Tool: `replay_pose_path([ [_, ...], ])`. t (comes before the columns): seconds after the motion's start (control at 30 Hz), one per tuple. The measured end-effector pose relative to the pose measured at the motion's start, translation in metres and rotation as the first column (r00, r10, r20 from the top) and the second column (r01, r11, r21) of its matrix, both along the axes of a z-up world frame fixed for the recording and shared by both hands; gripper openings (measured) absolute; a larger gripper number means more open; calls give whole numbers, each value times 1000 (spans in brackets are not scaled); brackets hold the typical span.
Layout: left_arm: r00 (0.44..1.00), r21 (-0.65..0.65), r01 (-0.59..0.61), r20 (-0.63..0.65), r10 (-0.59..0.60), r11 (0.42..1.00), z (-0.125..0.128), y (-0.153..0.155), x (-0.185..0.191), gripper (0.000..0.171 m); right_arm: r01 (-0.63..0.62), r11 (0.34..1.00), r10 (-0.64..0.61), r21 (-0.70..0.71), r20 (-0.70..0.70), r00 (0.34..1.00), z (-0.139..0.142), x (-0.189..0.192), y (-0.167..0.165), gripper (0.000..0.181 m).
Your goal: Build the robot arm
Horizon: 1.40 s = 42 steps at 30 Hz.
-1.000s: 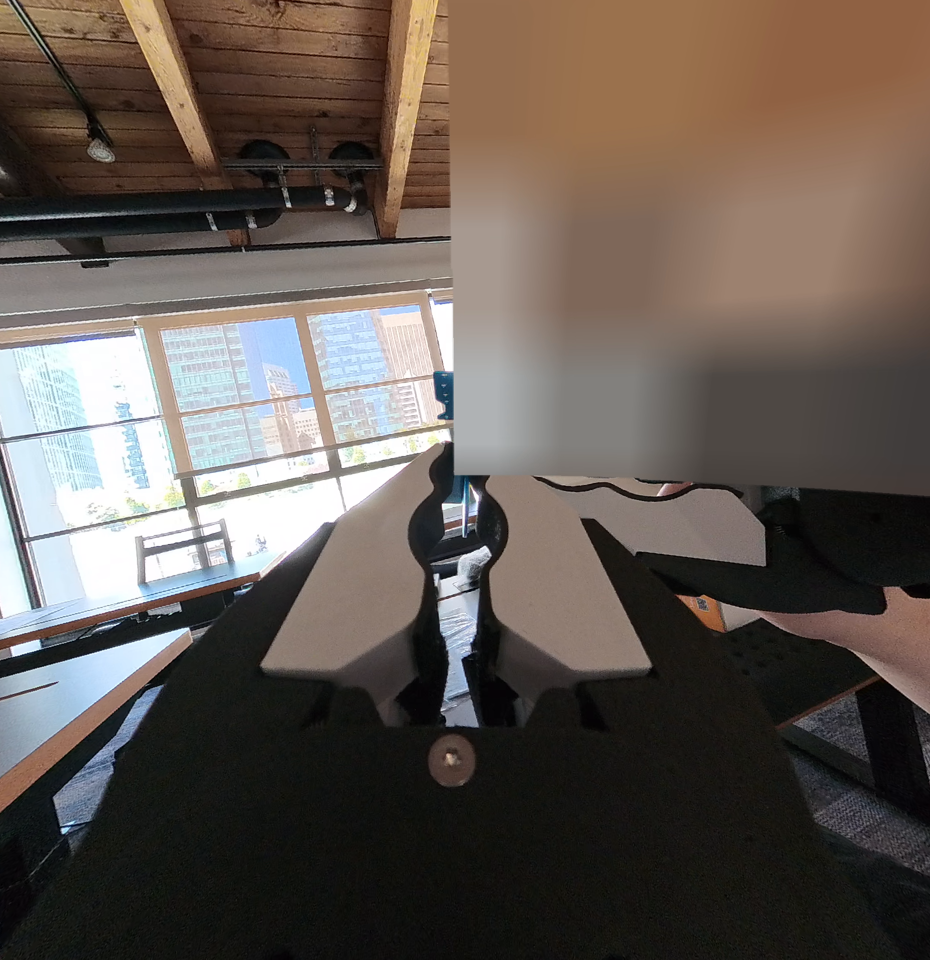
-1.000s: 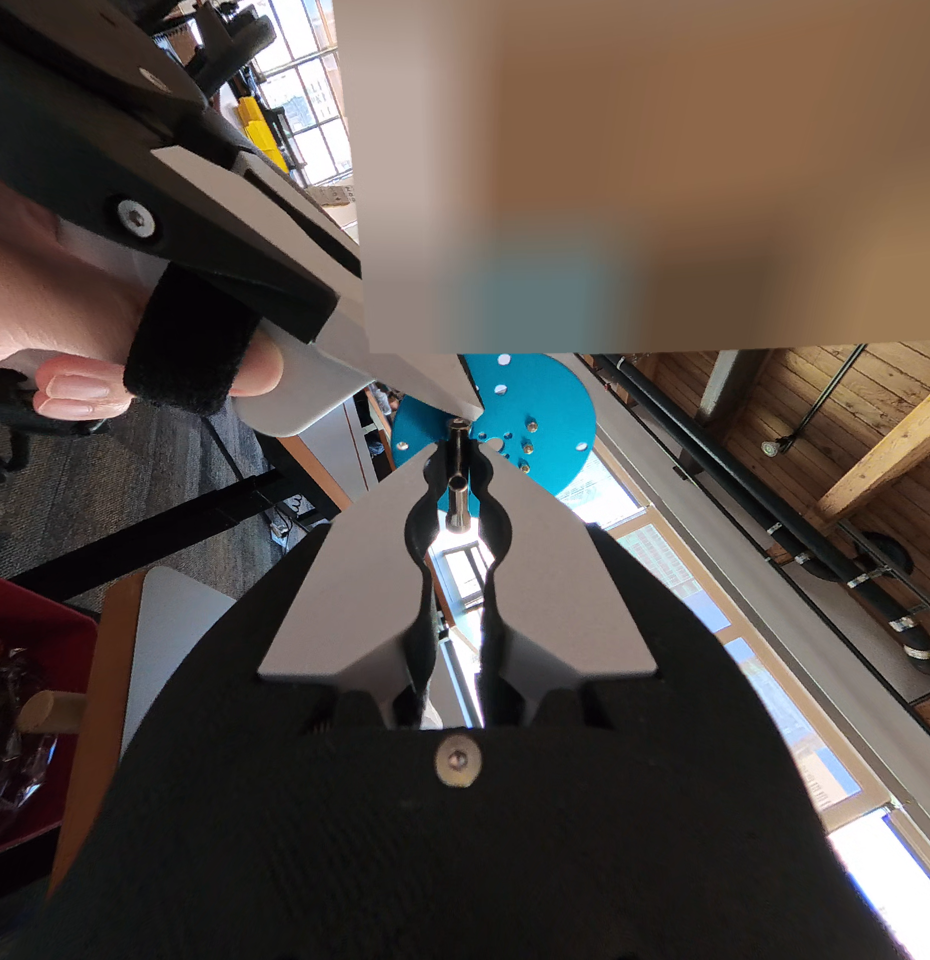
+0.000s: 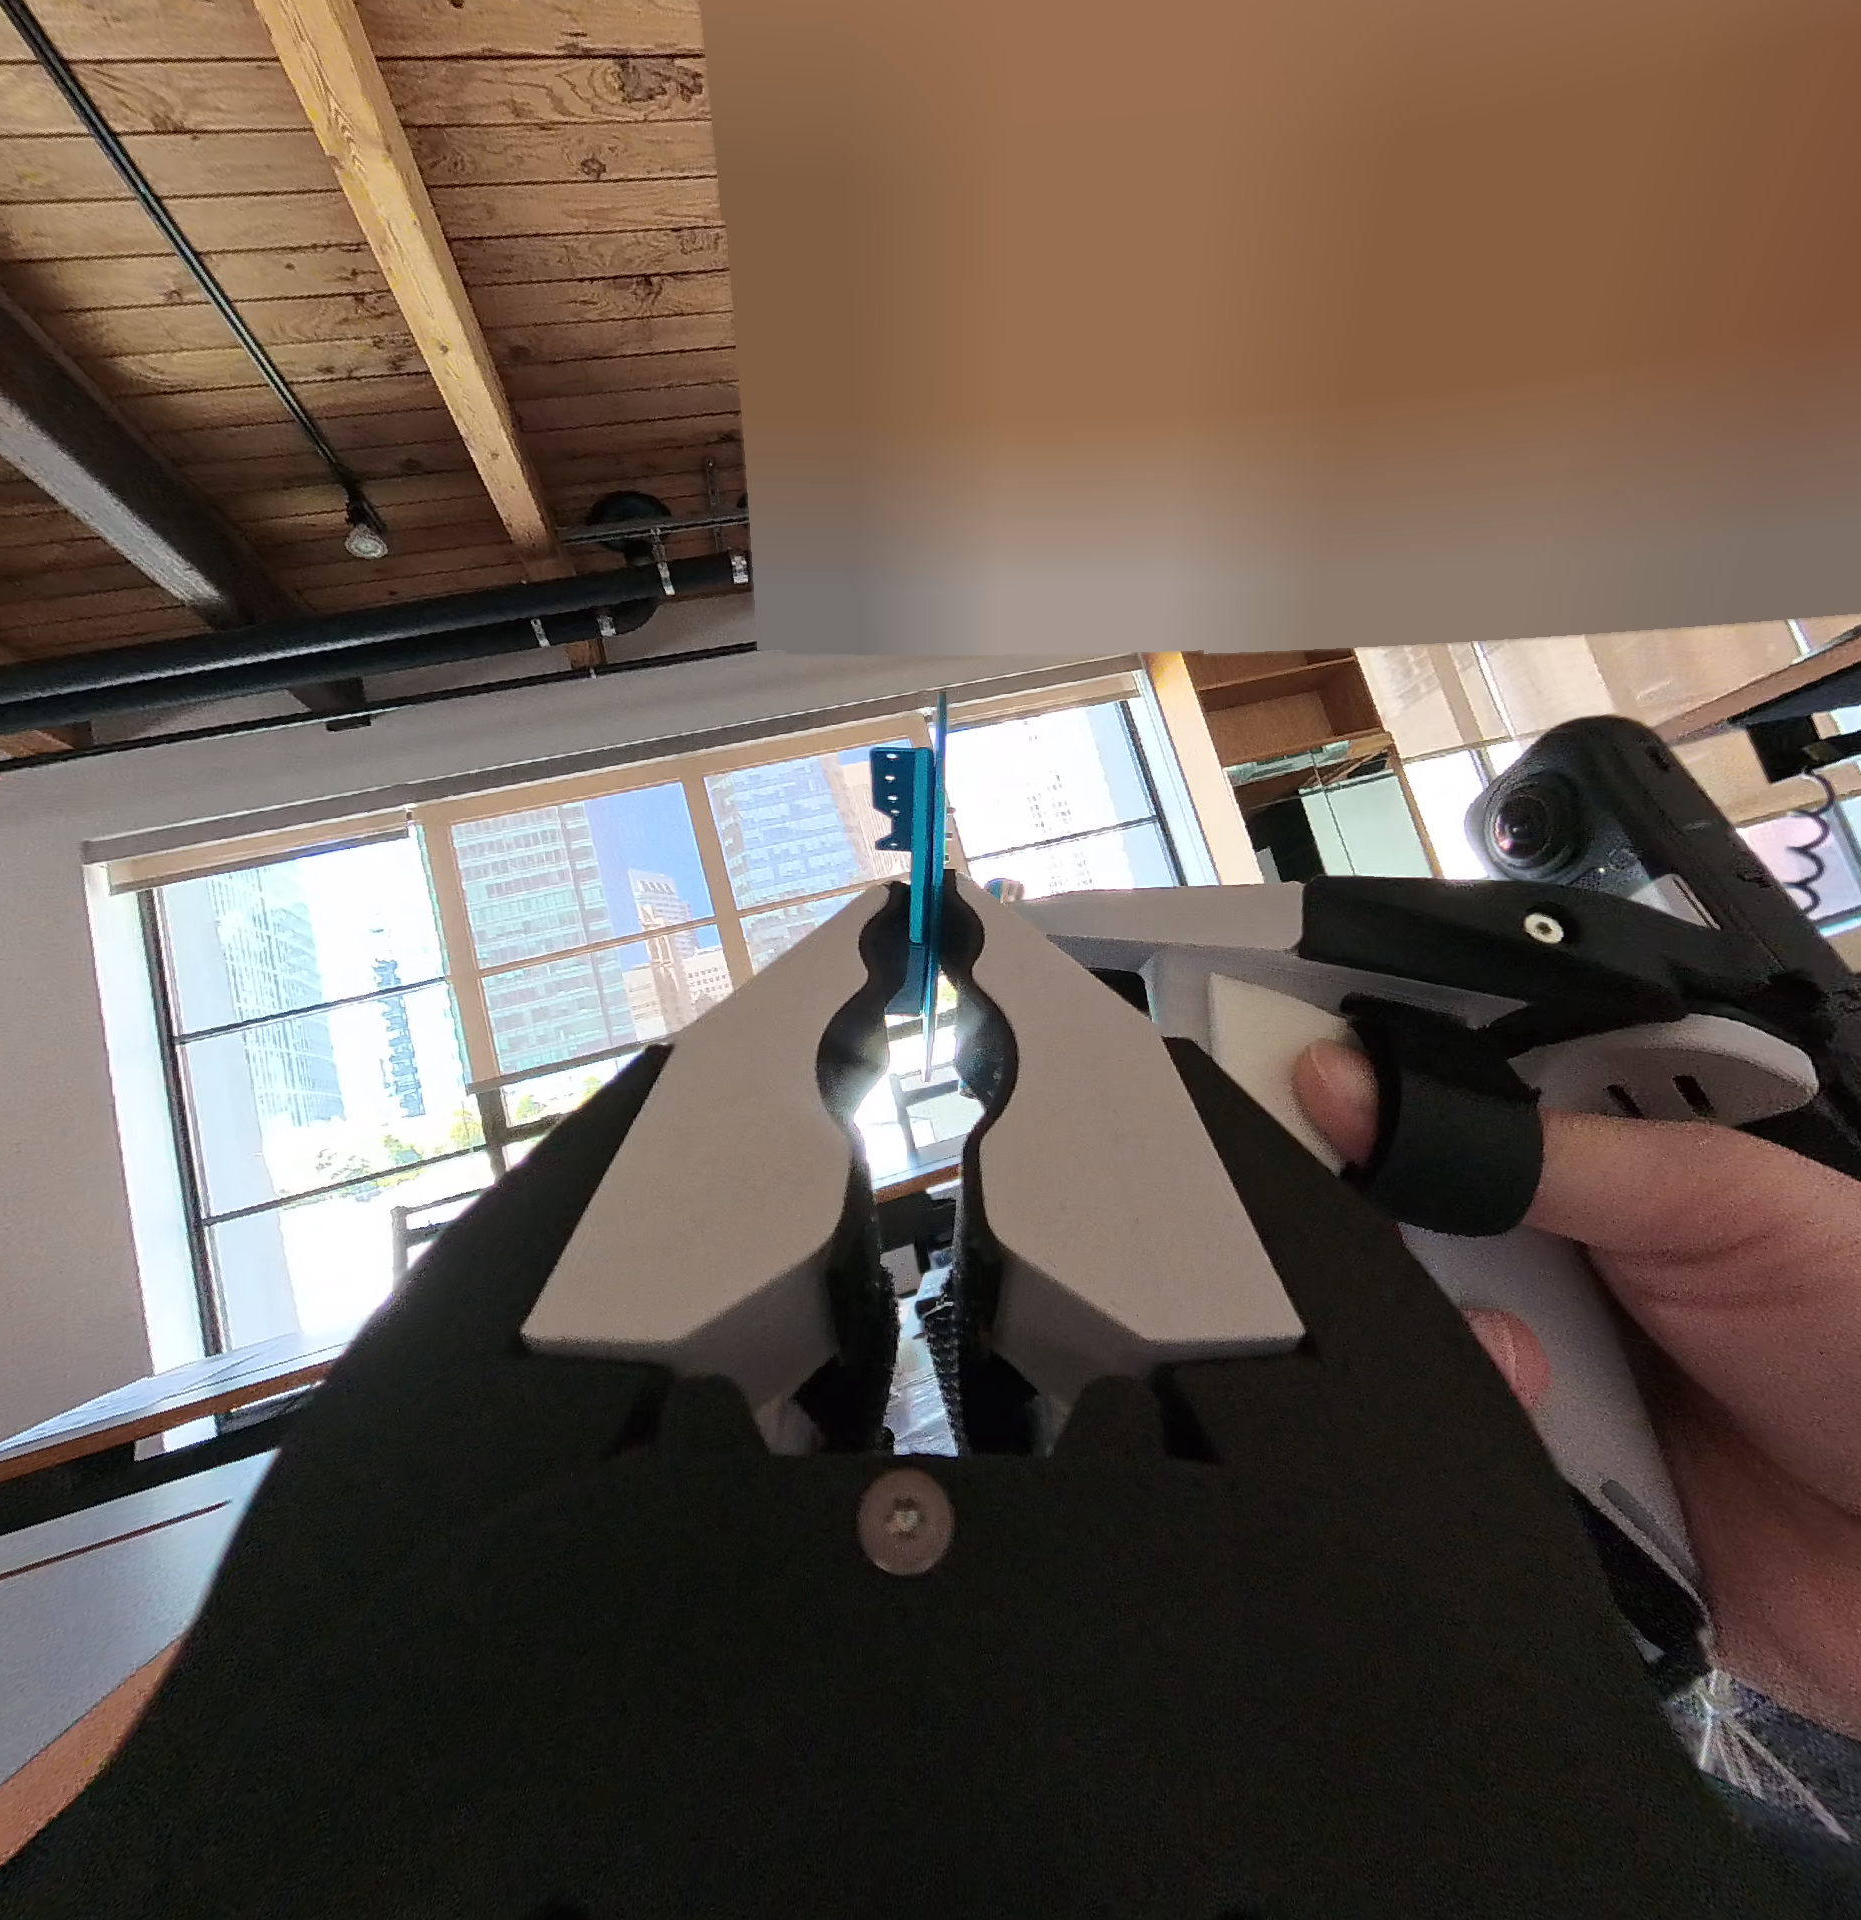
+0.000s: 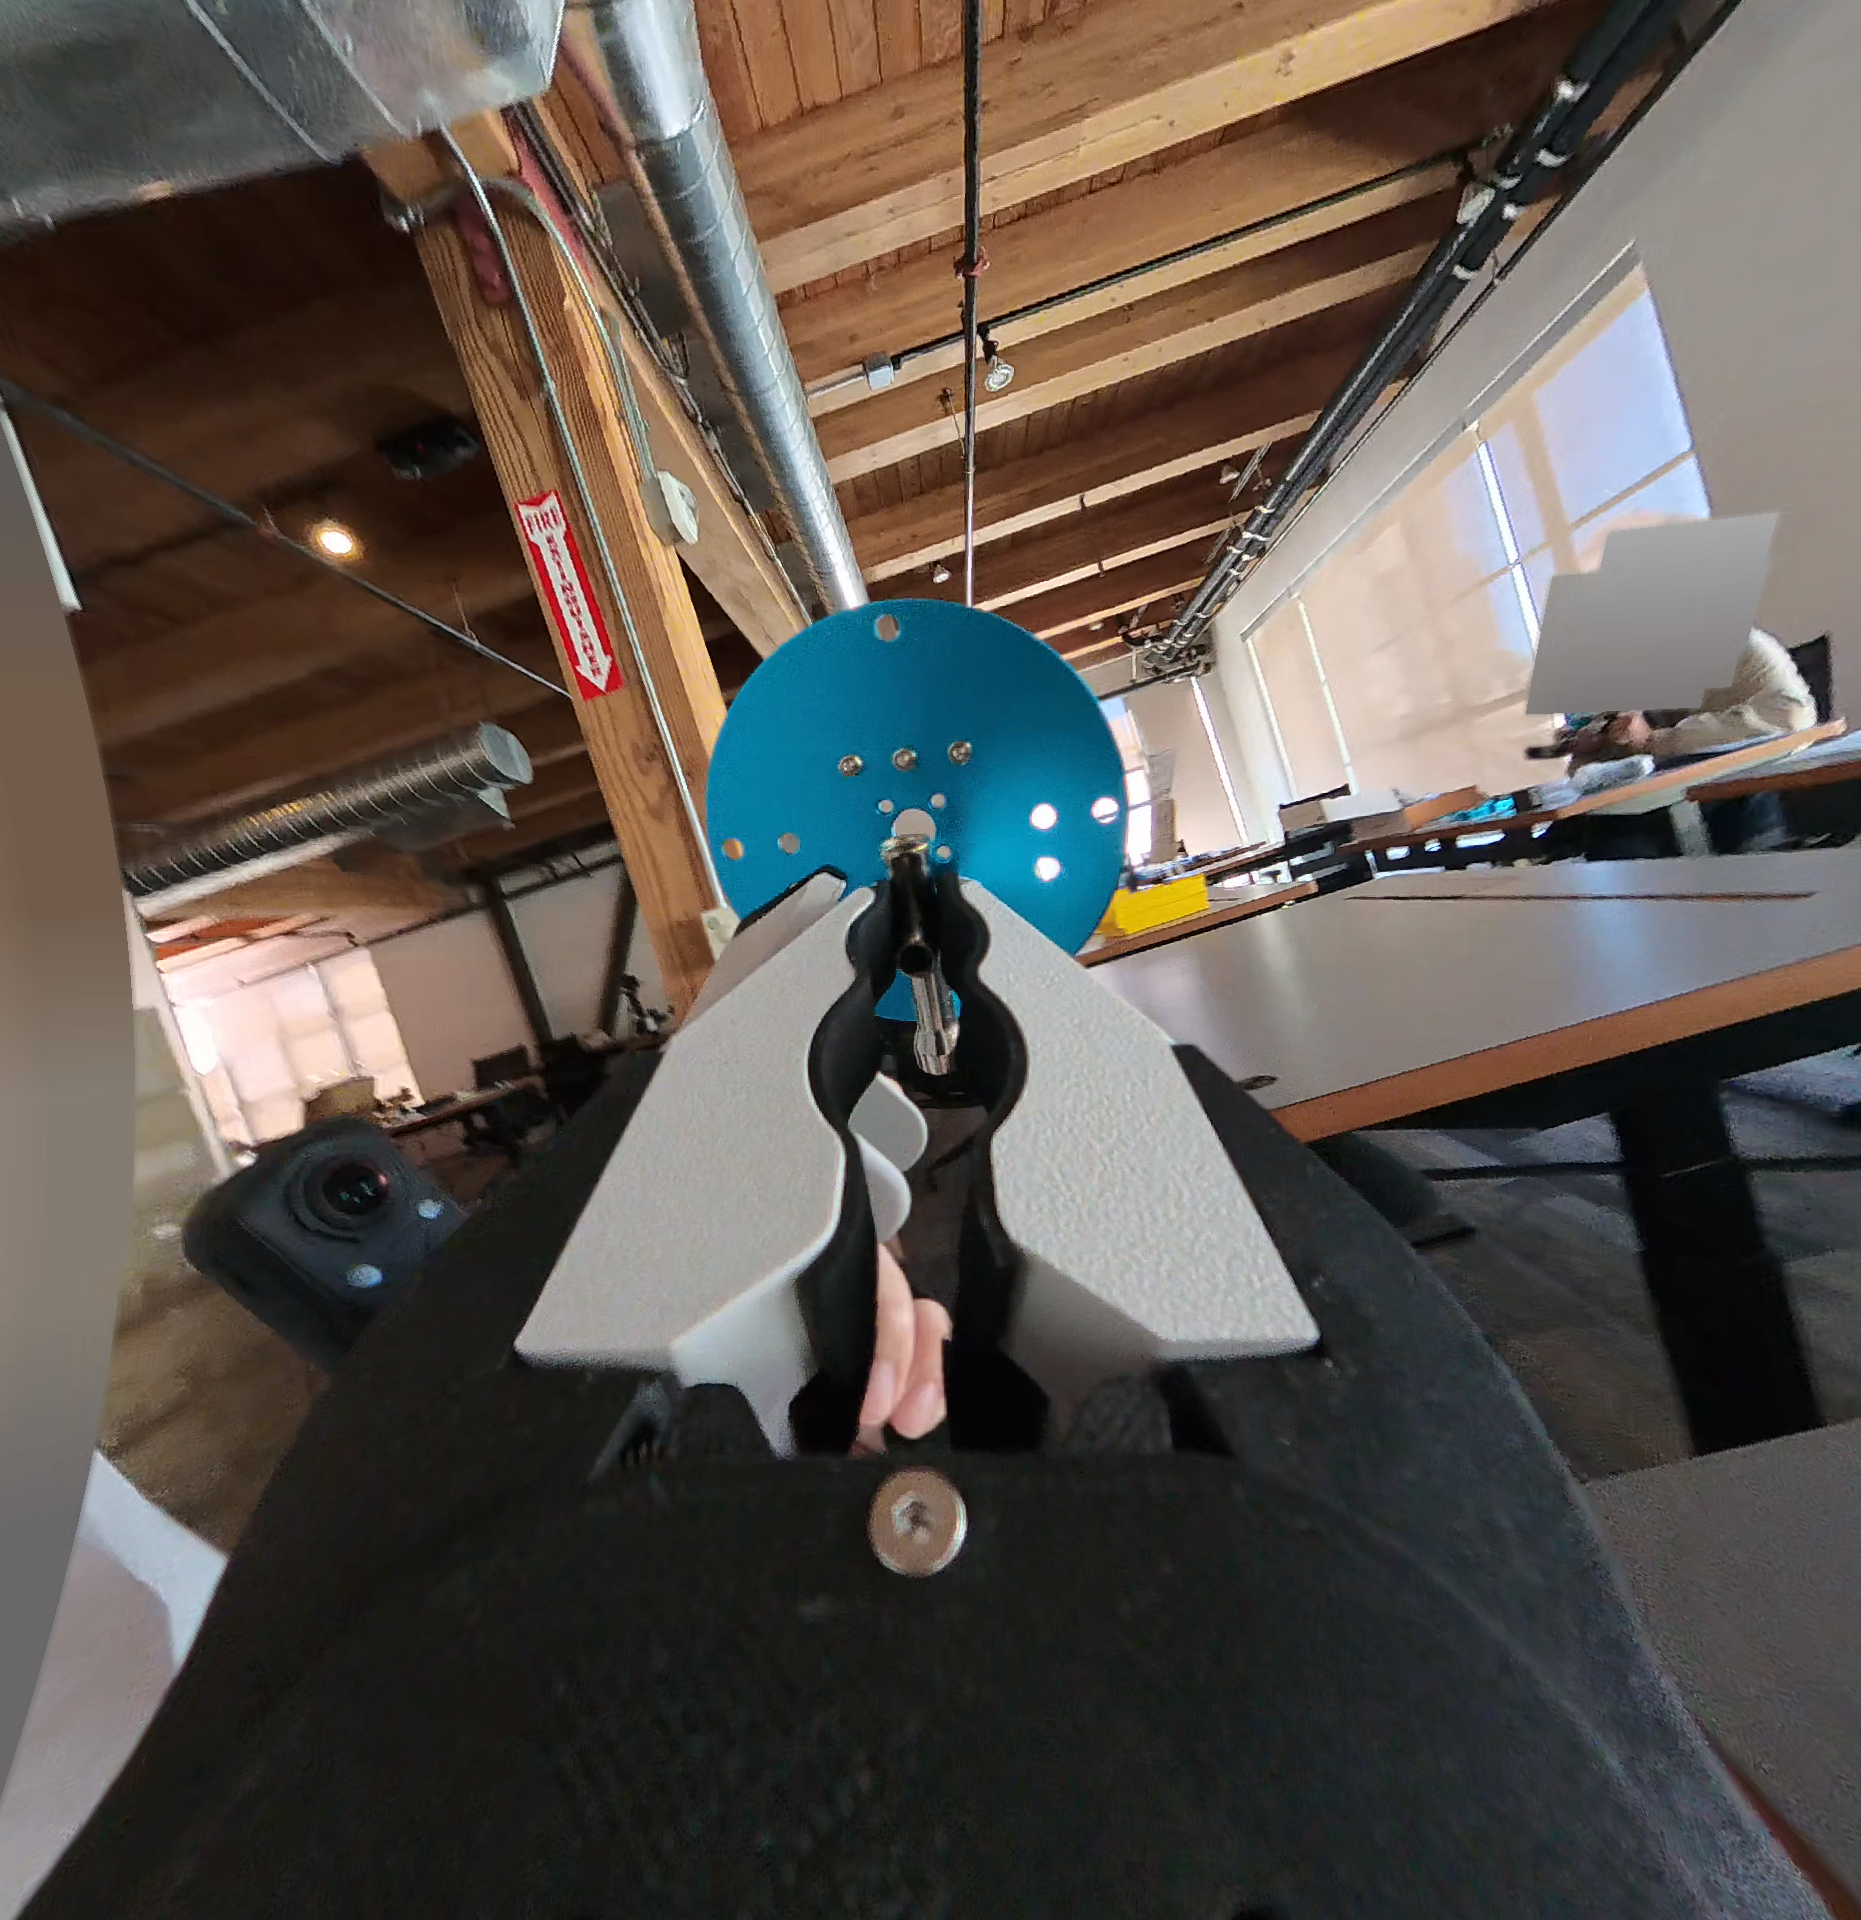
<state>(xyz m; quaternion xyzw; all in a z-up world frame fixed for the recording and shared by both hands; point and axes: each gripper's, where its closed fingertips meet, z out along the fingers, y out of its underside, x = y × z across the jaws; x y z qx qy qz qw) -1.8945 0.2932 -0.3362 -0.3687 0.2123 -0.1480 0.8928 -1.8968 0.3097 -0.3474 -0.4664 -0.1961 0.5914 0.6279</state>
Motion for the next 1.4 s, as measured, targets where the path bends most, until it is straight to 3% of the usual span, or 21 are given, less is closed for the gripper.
replay_pose_path([
  [0.17, 996, 37, -73, -54, 75, 997, -2, 2, 0, 3, -195, 957, 157, -214, -182, 971, -3, -1, 4, 7],
  [0.33, 982, 87, -140, -113, 150, 986, -4, 3, -2, 4, -438, 815, 294, -378, -382, 876, -7, -5, 6, 8],
  [0.6, 967, 158, -164, -167, 191, 974, -2, -3, -2, 3, -760, 526, 373, -383, -699, 610, -7, -6, 2, 6],
  [0.67, 967, 157, -167, -167, 193, 973, -2, -4, -2, 3, -726, 576, 382, -376, -662, 645, -7, -6, 1, 6],
  [0.77, 981, 110, -131, -128, 145, 985, 0, -3, -7, 3, -588, 744, 387, -318, -512, 767, 0, 1, -4, 6],
  [0.87, 996, 29, -66, -65, 68, 997, 2, -1, -13, 3, -249, 961, 221, -122, -210, 952, 6, 13, -4, 6],
  [0.9, 999, -4, -31, -37, 31, 1000, 3, -1, -15, 3, -99, 995, 100, 14, -88, 991, 8, 18, -3, 6],
  [0.93, 1000, -44, 9, -12, -9, 999, 3, 0, -15, 3, 44, 986, -54, 161, 63, 997, 4, 17, 0, 7],
  [0.97, 999, -77, 47, 12, -47, 996, 3, 1, -14, 3, 141, 939, -204, 313, 178, 963, 1, 16, 1, 7],
  [1.03, 995, -122, 99, 40, -94, 988, 2, 3, -13, 3, 204, 772, -439, 602, 272, 856, 1, 10, -9, 7],
  [1.1, 991, -140, 131, 58, -124, 981, 2, 1, -12, 3, 210, 593, -627, 777, 283, 725, 0, 5, -11, 7],
  [1.13, 990, -140, 138, 59, -131, 980, 2, -1, -11, 3, 188, 540, -672, 820, 286, 684, -2, 2, -12, 7],
  [1.23, 994, -117, 111, 26, -109, 987, 3, -7, -7, 3, 164, 464, -743, 870, 282, 608, -3, 2, -7, 7],
  [1.4, 996, -88, 90, -9, -91, 992, 3, -13, -4, 3, 115, 392, -772, 913, 258, 581, -2, 0, -11, 6],
])
